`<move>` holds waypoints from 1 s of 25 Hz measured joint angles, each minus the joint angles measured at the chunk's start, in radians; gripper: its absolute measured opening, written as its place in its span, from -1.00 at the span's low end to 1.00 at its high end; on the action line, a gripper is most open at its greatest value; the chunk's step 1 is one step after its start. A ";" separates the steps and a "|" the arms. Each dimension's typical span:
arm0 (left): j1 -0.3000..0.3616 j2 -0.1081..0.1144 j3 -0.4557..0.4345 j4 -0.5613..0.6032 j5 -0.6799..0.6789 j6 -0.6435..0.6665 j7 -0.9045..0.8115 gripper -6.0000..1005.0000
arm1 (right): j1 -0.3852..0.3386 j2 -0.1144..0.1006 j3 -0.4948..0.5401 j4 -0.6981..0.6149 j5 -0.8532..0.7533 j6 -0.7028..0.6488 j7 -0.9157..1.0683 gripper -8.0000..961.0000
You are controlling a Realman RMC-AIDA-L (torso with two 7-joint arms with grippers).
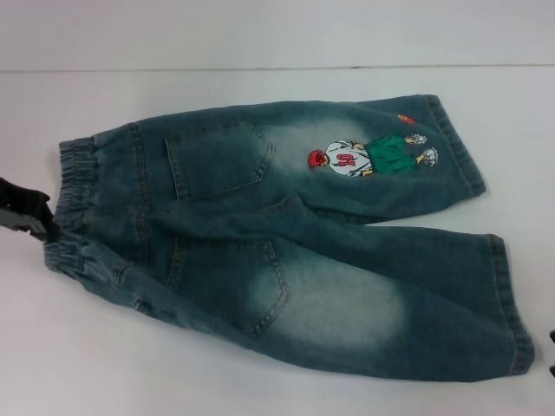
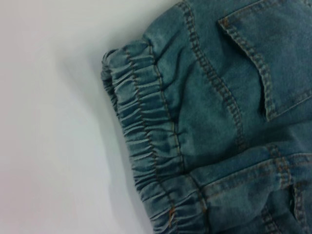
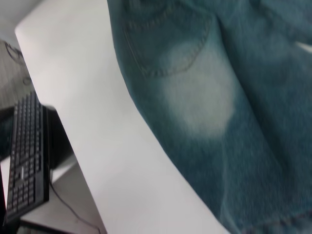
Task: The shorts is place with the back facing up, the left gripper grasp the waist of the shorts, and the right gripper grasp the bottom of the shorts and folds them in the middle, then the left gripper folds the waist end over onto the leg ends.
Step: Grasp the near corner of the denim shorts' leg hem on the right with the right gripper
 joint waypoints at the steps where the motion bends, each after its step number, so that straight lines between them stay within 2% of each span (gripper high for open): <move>1: -0.002 -0.002 0.001 -0.001 0.001 -0.001 0.000 -0.93 | 0.004 0.000 0.000 0.000 -0.014 0.000 0.000 0.51; 8: -0.006 -0.008 0.005 -0.003 0.001 -0.005 0.001 -0.93 | 0.036 0.018 -0.026 0.016 -0.113 0.053 0.006 0.51; 14: -0.003 -0.009 0.005 -0.003 -0.001 -0.002 0.001 -0.93 | 0.057 0.039 -0.069 0.018 -0.116 0.066 0.012 0.51; 21: -0.003 -0.010 0.005 -0.003 -0.002 0.003 0.011 -0.93 | 0.075 0.052 -0.088 0.019 -0.117 0.072 0.013 0.51; 25: -0.004 -0.014 0.005 -0.003 -0.002 0.002 0.013 -0.93 | 0.077 0.069 -0.118 0.020 -0.117 0.089 0.013 0.49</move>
